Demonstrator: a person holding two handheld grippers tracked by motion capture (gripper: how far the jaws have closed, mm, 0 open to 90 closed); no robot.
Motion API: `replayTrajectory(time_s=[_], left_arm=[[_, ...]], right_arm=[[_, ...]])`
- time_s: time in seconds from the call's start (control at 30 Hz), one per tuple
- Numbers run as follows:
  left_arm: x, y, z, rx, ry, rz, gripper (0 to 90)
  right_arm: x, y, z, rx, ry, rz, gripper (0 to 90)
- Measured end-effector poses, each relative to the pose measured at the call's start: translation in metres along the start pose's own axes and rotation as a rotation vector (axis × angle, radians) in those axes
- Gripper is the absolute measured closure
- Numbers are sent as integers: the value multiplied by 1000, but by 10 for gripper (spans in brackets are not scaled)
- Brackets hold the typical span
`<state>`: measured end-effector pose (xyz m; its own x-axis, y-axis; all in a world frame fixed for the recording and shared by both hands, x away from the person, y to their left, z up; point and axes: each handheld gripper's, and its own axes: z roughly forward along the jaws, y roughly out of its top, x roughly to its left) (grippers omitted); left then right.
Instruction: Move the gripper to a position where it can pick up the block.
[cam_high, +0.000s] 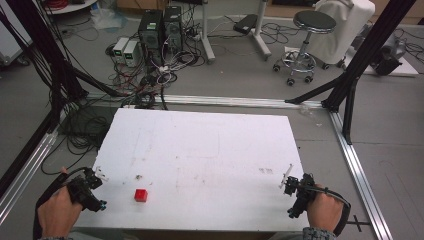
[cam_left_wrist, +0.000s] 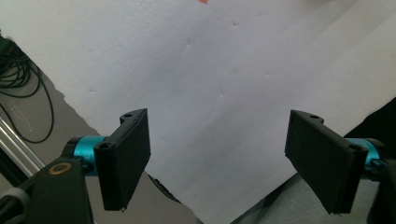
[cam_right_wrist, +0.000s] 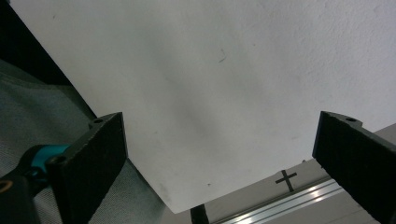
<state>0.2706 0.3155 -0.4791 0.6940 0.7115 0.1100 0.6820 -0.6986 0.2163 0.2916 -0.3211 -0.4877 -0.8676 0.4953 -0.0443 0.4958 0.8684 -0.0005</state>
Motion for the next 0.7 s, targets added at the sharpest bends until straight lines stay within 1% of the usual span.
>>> replayTrajectory(time_s=[0.07,0.1,0.17,0.33,0.37,0.4,0.47,0.67,0.7], left_arm=[[0,0,0,-1,0,-2,226],[0,0,-1,4,0,5,226],[0,0,-1,-1,2,-3,226],[0,-1,0,-1,0,-3,226],[0,-1,0,-5,-2,-2,226],[1,-1,0,1,-4,5,226],[1,-2,1,7,6,-1,227],[0,-2,1,0,5,3,226],[0,-2,1,3,4,8,226]], right_arm=[[0,0,0,-2,2,-3,23],[0,0,0,-2,1,-1,23],[0,1,0,0,5,1,23],[0,1,-1,0,5,2,23],[0,1,-1,-1,6,4,23],[0,1,-1,-1,6,4,23],[0,1,0,-2,7,-1,23],[0,1,-1,-5,5,-1,23],[0,1,-1,-5,5,-1,23]])
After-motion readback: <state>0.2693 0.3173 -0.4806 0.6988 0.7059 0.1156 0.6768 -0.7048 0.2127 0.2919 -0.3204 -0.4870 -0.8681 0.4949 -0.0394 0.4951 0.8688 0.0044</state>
